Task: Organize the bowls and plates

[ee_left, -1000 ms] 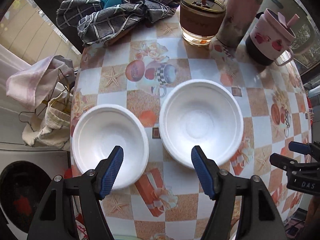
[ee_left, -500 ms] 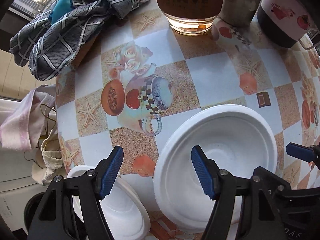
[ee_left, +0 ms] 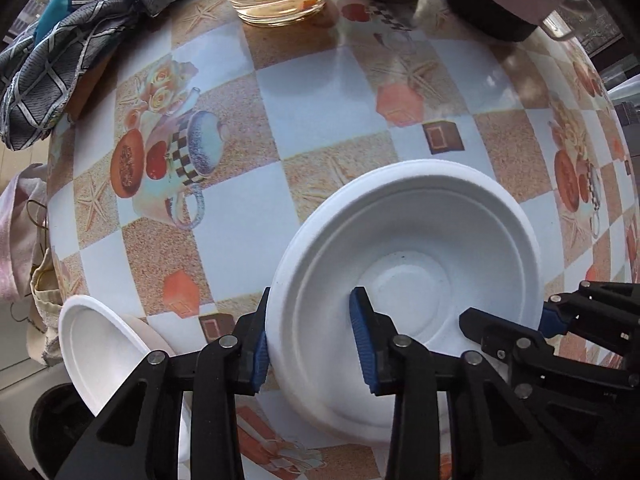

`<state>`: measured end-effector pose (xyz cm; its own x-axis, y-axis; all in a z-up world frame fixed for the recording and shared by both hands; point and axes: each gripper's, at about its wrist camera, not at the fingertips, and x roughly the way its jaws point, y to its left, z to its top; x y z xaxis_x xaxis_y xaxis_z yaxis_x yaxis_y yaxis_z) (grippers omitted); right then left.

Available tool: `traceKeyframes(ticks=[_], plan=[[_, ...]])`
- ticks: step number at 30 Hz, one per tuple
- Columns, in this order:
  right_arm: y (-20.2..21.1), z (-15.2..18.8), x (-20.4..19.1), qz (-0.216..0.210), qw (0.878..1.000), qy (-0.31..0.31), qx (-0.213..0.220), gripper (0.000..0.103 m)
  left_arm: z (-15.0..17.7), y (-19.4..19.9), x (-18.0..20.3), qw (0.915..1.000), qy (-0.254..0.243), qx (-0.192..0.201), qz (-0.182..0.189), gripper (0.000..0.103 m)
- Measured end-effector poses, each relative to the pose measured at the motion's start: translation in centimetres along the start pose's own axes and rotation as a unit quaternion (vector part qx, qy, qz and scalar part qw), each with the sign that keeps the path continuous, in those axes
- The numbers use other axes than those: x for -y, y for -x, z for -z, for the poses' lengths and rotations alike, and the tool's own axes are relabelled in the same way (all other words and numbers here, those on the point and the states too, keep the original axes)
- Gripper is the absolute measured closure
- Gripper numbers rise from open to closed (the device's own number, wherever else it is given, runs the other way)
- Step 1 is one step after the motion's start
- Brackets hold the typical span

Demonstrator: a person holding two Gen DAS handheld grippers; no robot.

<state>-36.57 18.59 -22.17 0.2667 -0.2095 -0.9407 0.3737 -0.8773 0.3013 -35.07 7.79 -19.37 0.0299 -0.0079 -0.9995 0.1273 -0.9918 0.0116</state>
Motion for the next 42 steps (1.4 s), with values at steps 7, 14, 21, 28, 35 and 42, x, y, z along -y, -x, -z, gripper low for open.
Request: traceKeyframes(ticks=[7, 14, 21, 28, 35, 42], plan=[[-0.2, 4.3, 0.3, 0.019, 0.999, 0.021, -0.029, 0.083, 5.2, -0.1, 3.0, 1.0000, -0.002, -0.001, 0.004, 0.064], [-1.5, 8.7, -1.7, 0.037, 0.996, 0.054, -0.053, 0.083, 11.8, -0.4, 3.4, 0.9996, 0.026, -0.011, 0.004, 0.063], [-2.3, 11.3, -3.1, 0.042, 0.995, 0.060, -0.065, 0.082, 15.8, -0.8, 3.2, 0.9987, 0.045, -0.025, 0.005, 0.063], [-2.2, 13.6, -4.7, 0.045, 0.995, 0.068, -0.064, 0.082, 20.7, -0.8, 0.9, 0.9971, 0.067, -0.035, 0.009, 0.062], [0.3, 14.4, -6.2, 0.046, 0.996, 0.069, -0.032, 0.082, 22.3, 2.0, 0.4, 0.9974, 0.068, -0.015, 0.020, 0.062], [4.1, 15.8, -5.2, 0.047, 0.998, 0.049, 0.007, 0.082, 23.4, 5.4, 2.8, 0.9995, 0.021, 0.015, 0.017, 0.058]])
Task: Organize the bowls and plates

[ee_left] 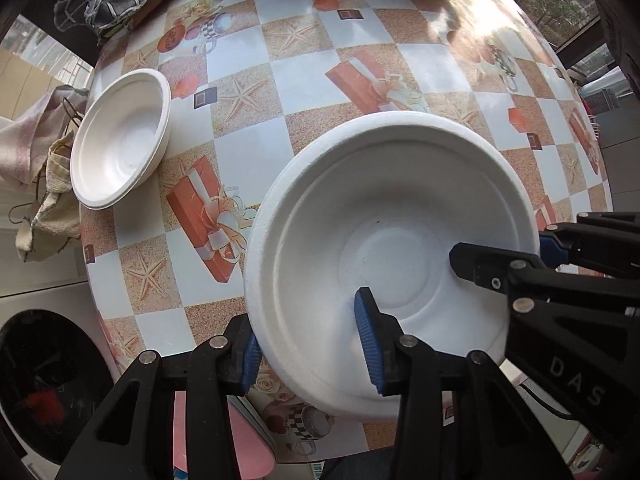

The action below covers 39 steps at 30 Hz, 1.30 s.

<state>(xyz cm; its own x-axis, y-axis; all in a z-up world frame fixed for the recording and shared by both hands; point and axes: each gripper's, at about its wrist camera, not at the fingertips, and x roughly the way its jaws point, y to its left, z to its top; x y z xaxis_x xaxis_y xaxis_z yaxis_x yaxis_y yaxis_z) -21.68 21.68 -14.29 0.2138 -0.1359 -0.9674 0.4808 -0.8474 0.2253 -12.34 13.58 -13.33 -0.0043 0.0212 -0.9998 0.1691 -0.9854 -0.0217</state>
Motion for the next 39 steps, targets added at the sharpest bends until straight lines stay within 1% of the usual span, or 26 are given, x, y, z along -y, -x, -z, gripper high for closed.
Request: traceKeyframes(ticks=[3, 7, 8, 9, 13, 16, 18, 22, 25, 26, 27, 28, 29, 31, 36, 39], plan=[[1.4, 0.9, 1.3, -0.005, 1.000, -0.024, 0.010, 0.082, -0.1, 0.8, 1.4, 0.9997, -0.021, 0.005, 0.009, 0.058], [2.8, 3.0, 3.3, -0.008, 0.998, -0.058, 0.020, 0.082, 0.2, 1.9, 4.0, 0.9978, -0.064, 0.009, 0.015, 0.058], [3.2, 3.6, 3.9, -0.007, 0.998, -0.066, 0.022, 0.082, -1.0, 2.7, 5.3, 0.9967, -0.079, 0.010, 0.014, 0.058], [3.5, 3.9, 4.3, -0.007, 0.997, -0.074, 0.023, 0.082, -1.3, 2.7, 5.7, 0.9956, -0.091, 0.012, 0.014, 0.058], [3.8, 6.3, 6.0, 0.000, 0.994, -0.109, 0.024, 0.082, -1.7, 3.2, 8.5, 0.9901, -0.138, 0.013, 0.022, 0.058], [3.8, 7.7, 7.4, 0.009, 0.991, -0.133, 0.022, 0.082, -2.1, 2.8, 10.2, 0.9853, -0.169, 0.014, 0.020, 0.056], [3.9, 8.4, 8.3, 0.010, 0.989, -0.145, 0.023, 0.082, -2.1, 2.7, 11.2, 0.9828, -0.183, 0.016, 0.020, 0.054], [3.8, 9.2, 9.6, 0.002, 0.985, -0.169, 0.027, 0.082, -2.2, 2.7, 12.6, 0.9793, -0.200, 0.019, 0.027, 0.044], [3.6, 9.4, 10.6, 0.006, 0.982, -0.186, 0.028, 0.080, -2.1, 2.6, 12.5, 0.9797, -0.198, 0.017, 0.024, 0.037], [3.6, 9.5, 10.9, 0.008, 0.981, -0.191, 0.026, 0.073, -2.1, 2.7, 12.1, 0.9804, -0.194, 0.017, 0.026, 0.035], [3.7, 9.6, 11.3, 0.009, 0.980, -0.197, 0.026, 0.041, -2.0, 2.8, 11.6, 0.9814, -0.189, 0.016, 0.030, 0.034], [3.8, 9.7, 11.6, 0.010, 0.979, -0.204, 0.030, 0.012, -1.9, 2.9, 11.0, 0.9825, -0.182, 0.016, 0.036, 0.032], [4.0, 9.9, 11.9, 0.008, 0.977, -0.210, 0.039, 0.010, -1.7, 3.0, 10.2, 0.9837, -0.174, 0.017, 0.043, 0.030], [4.4, 10.3, 12.8, 0.006, 0.974, -0.222, 0.042, 0.010, -1.2, 3.2, 8.6, 0.9865, -0.155, 0.017, 0.049, 0.027], [4.9, 10.8, 14.6, 0.007, 0.965, -0.259, 0.035, 0.010, -0.2, 3.1, 4.8, 0.9935, -0.106, 0.012, 0.038, 0.027], [5.4, 10.2, 14.4, 0.007, 0.966, -0.257, 0.037, 0.010, -0.4, 3.9, 3.0, 0.9964, -0.072, 0.022, 0.040, 0.027]])
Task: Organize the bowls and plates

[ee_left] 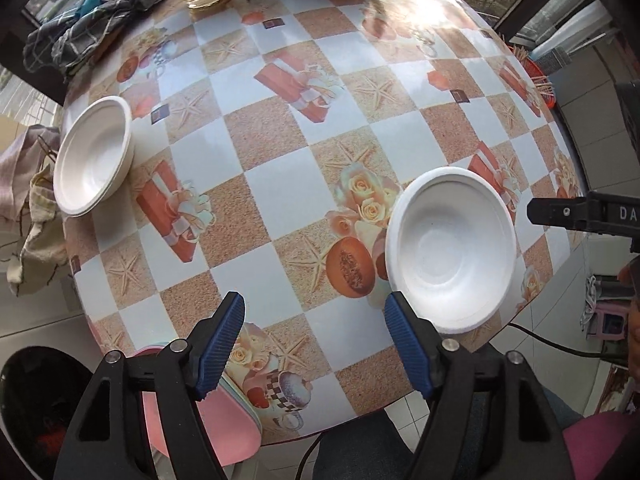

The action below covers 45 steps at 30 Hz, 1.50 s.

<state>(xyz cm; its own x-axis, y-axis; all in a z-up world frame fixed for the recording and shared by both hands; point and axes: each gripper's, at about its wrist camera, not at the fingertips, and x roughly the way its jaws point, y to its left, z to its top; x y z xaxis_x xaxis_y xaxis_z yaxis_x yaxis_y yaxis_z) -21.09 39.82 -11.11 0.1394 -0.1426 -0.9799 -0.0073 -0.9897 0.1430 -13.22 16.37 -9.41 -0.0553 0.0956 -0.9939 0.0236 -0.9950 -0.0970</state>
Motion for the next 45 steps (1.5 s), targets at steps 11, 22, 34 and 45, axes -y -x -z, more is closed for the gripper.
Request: traceKeyframes(ticks=[11, 22, 34, 45], plan=[[3.3, -3.5, -11.8, -0.037, 0.991, 0.128, 0.017, 0.010, -3.4, 5.9, -7.0, 0.9854, 0.135, 0.103, -0.006, 0.027], [1.8, -6.4, -24.2, -0.030, 0.972, 0.232, 0.014, 0.010, -5.4, 5.1, -19.1, 0.9595, 0.241, 0.103, -0.103, 0.027], [-5.0, -9.2, -30.0, 0.003, 0.971, 0.238, 0.004, 0.010, -6.3, -1.2, -26.7, 0.9408, 0.320, 0.054, -0.097, 0.027], [-8.8, -11.6, -32.7, -0.016, 0.972, 0.236, -0.001, 0.010, -9.5, -5.1, -27.9, 0.9564, 0.255, 0.036, -0.138, 0.027]])
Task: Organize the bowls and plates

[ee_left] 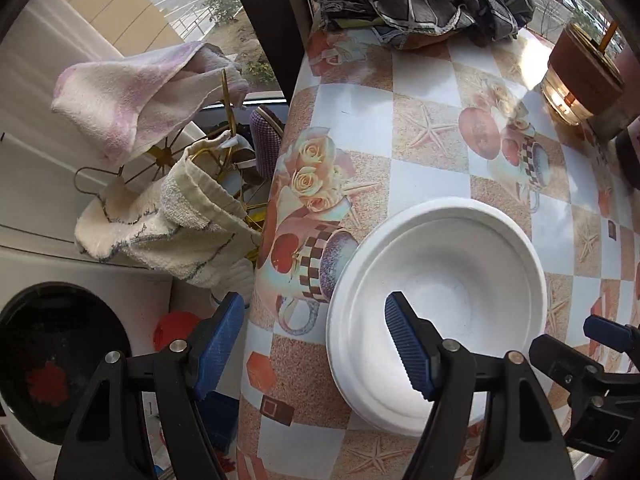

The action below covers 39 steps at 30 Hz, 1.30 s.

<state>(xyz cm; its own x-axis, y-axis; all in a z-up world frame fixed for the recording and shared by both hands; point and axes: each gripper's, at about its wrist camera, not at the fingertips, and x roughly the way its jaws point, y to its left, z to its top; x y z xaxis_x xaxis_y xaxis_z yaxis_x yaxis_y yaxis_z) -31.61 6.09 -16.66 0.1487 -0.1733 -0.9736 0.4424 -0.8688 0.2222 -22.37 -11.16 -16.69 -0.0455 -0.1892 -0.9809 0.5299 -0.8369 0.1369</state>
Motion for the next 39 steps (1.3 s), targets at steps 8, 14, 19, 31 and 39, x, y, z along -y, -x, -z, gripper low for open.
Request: traceKeyframes(ticks=[8, 14, 19, 31, 39], plan=[[-2.5, -0.8, -2.1, 0.014, 0.999, 0.039, -0.011, 0.012, -0.4, -2.9, 0.3, 0.9988, -0.001, -0.045, 0.019, 0.032], [-2.4, -1.3, -2.6, -0.044, 0.998, 0.038, -0.022, 0.074, -0.6, -2.4, 1.3, 0.9978, -0.021, -0.043, 0.045, 0.062], [-2.4, -1.0, -2.6, -0.057, 0.997, 0.035, -0.032, 0.091, -0.2, -2.2, 2.1, 0.9965, -0.029, -0.057, 0.054, 0.067], [-1.9, 5.4, 3.3, -0.038, 0.993, 0.015, -0.111, 0.090, 7.3, -0.1, 8.9, 0.9898, -0.087, -0.085, 0.074, 0.065], [-1.3, 9.5, 5.3, -0.017, 0.990, 0.013, -0.137, 0.090, 12.4, 0.8, 11.3, 0.9853, -0.099, -0.111, 0.085, 0.063]])
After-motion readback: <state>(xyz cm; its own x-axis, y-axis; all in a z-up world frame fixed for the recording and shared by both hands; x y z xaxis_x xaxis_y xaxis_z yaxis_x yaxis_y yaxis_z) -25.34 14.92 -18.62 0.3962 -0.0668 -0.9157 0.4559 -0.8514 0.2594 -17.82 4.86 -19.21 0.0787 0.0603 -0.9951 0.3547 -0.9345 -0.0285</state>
